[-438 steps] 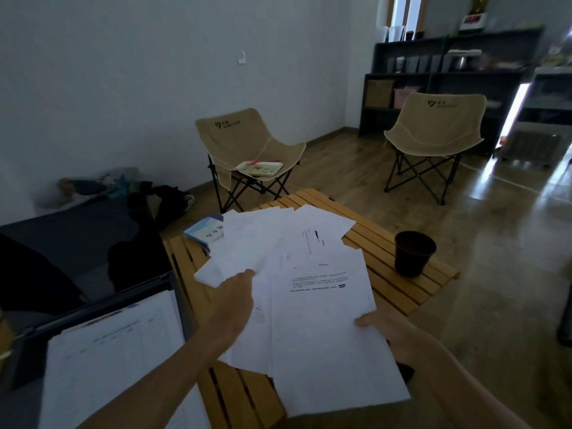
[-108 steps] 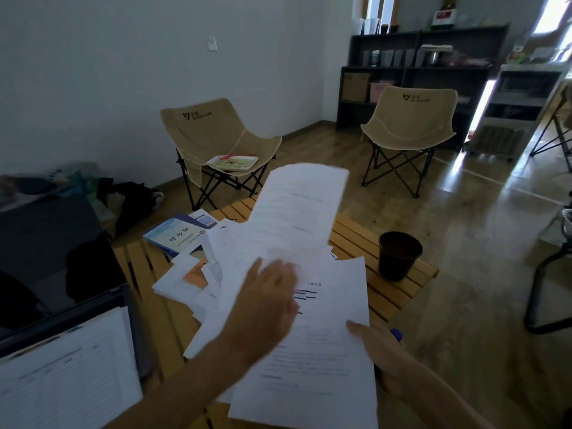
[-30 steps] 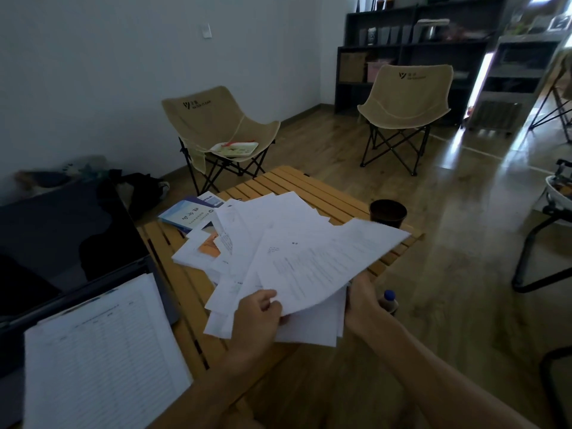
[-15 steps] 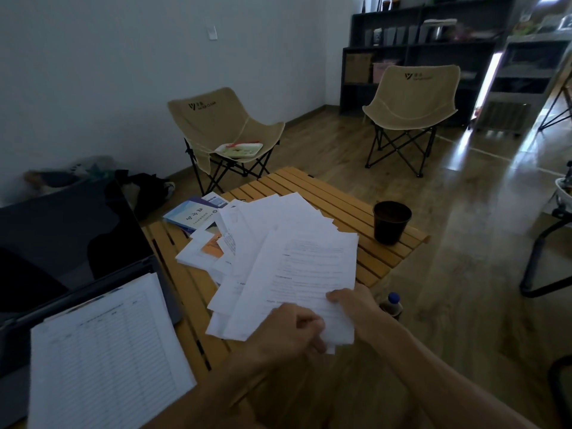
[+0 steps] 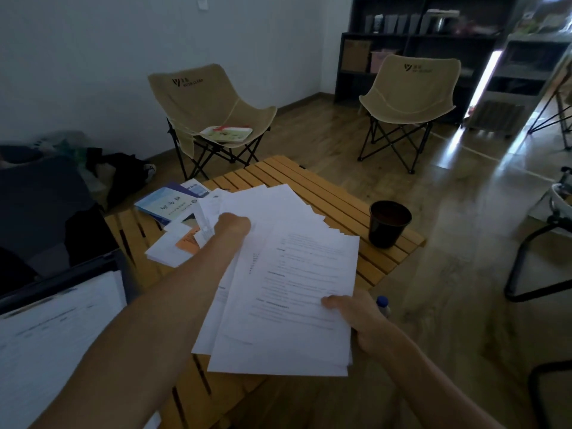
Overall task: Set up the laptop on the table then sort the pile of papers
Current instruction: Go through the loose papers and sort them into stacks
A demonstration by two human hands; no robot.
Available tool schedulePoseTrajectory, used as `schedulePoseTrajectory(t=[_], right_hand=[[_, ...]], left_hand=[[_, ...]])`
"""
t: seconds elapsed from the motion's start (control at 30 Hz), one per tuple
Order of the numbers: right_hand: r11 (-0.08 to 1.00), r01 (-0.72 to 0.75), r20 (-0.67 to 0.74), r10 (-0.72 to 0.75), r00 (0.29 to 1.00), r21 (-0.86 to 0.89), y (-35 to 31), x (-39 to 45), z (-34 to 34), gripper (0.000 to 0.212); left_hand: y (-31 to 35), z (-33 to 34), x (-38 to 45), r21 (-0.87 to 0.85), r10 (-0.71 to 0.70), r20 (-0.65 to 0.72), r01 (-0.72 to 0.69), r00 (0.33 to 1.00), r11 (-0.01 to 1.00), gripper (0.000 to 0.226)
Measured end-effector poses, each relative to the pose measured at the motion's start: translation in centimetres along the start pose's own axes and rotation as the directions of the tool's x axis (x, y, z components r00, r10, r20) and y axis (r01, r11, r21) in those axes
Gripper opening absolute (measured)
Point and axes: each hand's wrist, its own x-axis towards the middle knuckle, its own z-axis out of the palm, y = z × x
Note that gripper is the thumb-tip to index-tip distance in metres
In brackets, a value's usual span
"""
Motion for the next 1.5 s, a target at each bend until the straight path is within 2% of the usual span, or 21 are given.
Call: schedulePoseTrajectory(t=[0.1, 0.17, 0.33, 0.47, 0.57, 0.67, 0.8, 0.87, 0.97, 1.1, 1.2, 1.27, 1.33, 1.4, 1.5], right_hand=[[0.999, 0.007, -0.007, -0.008, 1.000, -0.037, 0.0, 0.9, -0.2, 0.022], [0.998, 0.000, -0.002, -0.001, 1.000, -0.059, 0.0, 1.2, -0.3, 0.027], [0.997, 0.002, 0.010, -0.001, 1.000, -0.081, -0.1, 1.3, -0.4, 0.027], [0.997, -0.004, 0.016, 0.005, 1.000, -0.078, 0.0, 1.3, -0.4, 0.027], [0.997, -0.004, 0.032, 0.006, 0.999, -0.075, 0.0, 1.1, -0.6, 0.028], [0.997, 0.005, 0.054, -0.001, 0.999, -0.075, -0.1, 0.8, -0.7, 0.027], [0.998, 0.004, 0.040, -0.001, 0.999, -0.068, -0.1, 0.6, -0.5, 0.027], [0.998, 0.001, 0.028, 0.001, 1.000, -0.070, -0.3, 0.5, -0.3, 0.027], [0.997, -0.001, 0.007, 0.001, 1.000, -0.074, -0.4, 0.3, -0.1, 0.029], [0.998, 0.016, -0.014, -0.017, 1.000, -0.064, -0.2, -0.1, 0.1, 0.028], [0.996, 0.055, -0.006, -0.056, 0.998, -0.064, -0.2, -0.7, 0.3, 0.024], [0.992, 0.062, -0.006, -0.063, 0.998, -0.108, -0.3, -1.0, 0.4, 0.020], [0.986, 0.071, -0.029, -0.076, 0.997, -0.152, -0.4, -1.0, 0.4, 0.014], [0.984, 0.079, -0.044, -0.087, 0.995, -0.162, -0.4, -0.9, 0.3, 0.013], [0.982, 0.082, -0.039, -0.090, 0.995, -0.173, -0.2, -1.1, 0.3, 0.017]], left_hand=[[0.4, 0.8, 3.2, 0.028, -0.089, 0.068, 0.087, 0.994, 0.996, 0.045], [0.7, 1.2, 3.6, 0.037, -0.120, 0.051, 0.118, 0.991, 0.992, 0.045], [0.8, 3.2, 2.1, 0.076, 0.009, -0.098, -0.001, 0.995, 0.997, 0.036], [0.0, 2.9, 1.9, -0.029, 0.062, -0.197, -0.068, 0.978, 0.997, 0.034], [0.7, -0.1, 1.4, -0.041, 0.209, -0.370, -0.241, 0.905, 0.970, 0.024], [2.2, -5.4, 0.7, -0.057, 0.360, -0.422, -0.420, 0.832, 0.905, 0.021], [5.0, -12.5, -2.2, 0.050, 0.557, -0.485, -0.614, 0.674, 0.787, 0.023], [6.5, -14.9, -5.0, 0.102, 0.655, -0.427, -0.686, 0.623, 0.720, 0.019], [7.6, -16.0, -9.6, 0.225, 0.748, -0.325, -0.721, 0.579, 0.655, 0.015], [5.0, -9.9, -14.2, 0.323, 0.822, -0.019, -0.775, 0.569, 0.544, 0.010], [1.4, -2.6, -15.6, 0.270, 0.749, 0.124, -0.748, 0.651, 0.606, 0.011], [-0.2, 1.2, -16.1, 0.219, 0.661, 0.203, -0.692, 0.722, 0.688, 0.015], [-0.9, 3.5, -16.5, 0.097, 0.554, 0.347, -0.617, 0.756, 0.781, 0.022], [-1.0, 3.6, -16.5, 0.065, 0.570, 0.381, -0.636, 0.728, 0.769, 0.022], [-1.6, 1.1, -15.8, 0.074, 0.696, 0.316, -0.748, 0.645, 0.659, 0.021]])
